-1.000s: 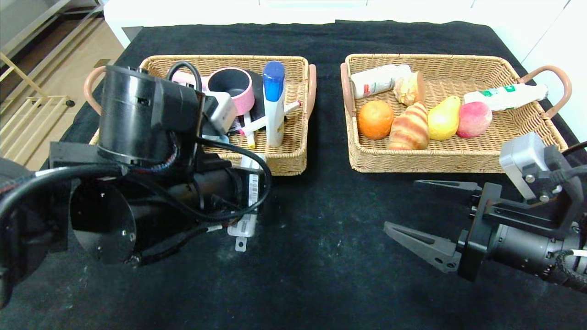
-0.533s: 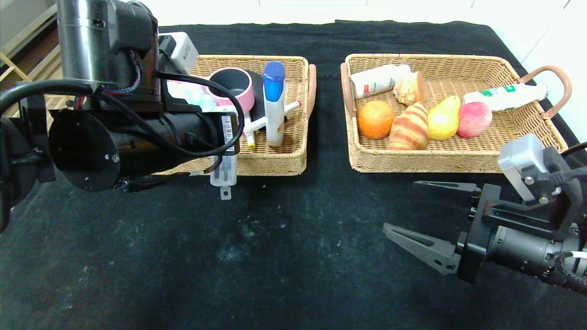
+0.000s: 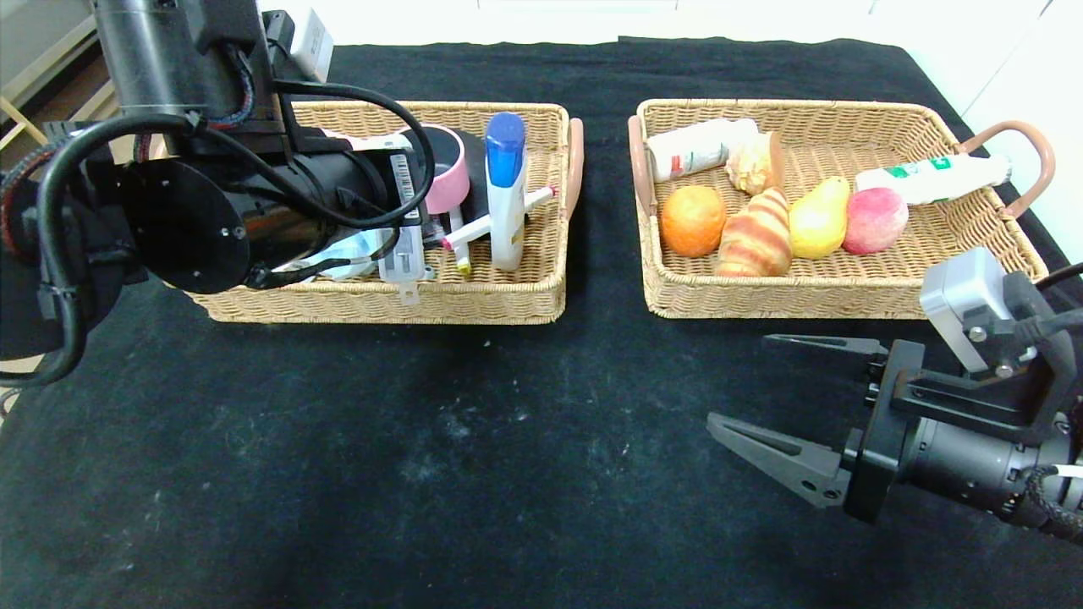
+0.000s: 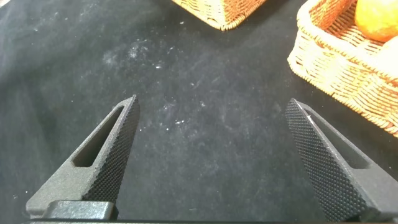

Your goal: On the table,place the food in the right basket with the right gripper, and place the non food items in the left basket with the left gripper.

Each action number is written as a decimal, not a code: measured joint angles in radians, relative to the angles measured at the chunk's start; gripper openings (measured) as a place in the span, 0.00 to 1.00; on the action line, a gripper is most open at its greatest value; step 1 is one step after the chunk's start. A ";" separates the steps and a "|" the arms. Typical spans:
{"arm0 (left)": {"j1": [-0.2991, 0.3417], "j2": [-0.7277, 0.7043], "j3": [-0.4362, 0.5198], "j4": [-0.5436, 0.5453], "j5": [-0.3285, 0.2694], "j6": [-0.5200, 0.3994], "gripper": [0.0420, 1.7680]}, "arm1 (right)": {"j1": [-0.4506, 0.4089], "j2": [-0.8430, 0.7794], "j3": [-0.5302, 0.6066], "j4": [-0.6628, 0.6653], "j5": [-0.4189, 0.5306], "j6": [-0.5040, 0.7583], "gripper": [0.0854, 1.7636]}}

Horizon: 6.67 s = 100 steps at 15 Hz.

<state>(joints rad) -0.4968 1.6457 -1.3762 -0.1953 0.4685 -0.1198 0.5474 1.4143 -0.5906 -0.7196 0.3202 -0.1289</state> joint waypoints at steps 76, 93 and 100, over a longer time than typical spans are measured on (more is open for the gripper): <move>0.497 -1.405 0.617 0.725 -0.704 0.236 0.97 | -0.548 -1.395 0.154 1.256 -0.064 0.014 0.97; 0.497 -1.648 1.323 0.261 -0.584 0.213 0.97 | -0.546 -1.416 0.574 0.765 -0.272 0.013 0.97; 0.498 -1.649 1.362 0.234 -0.472 0.185 0.97 | -0.545 -1.416 0.577 0.764 -0.307 0.108 0.97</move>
<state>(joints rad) 0.0009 -0.0028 -0.0143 0.0389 -0.0032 0.0653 0.0028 -0.0013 -0.0134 0.0440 0.0134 -0.0211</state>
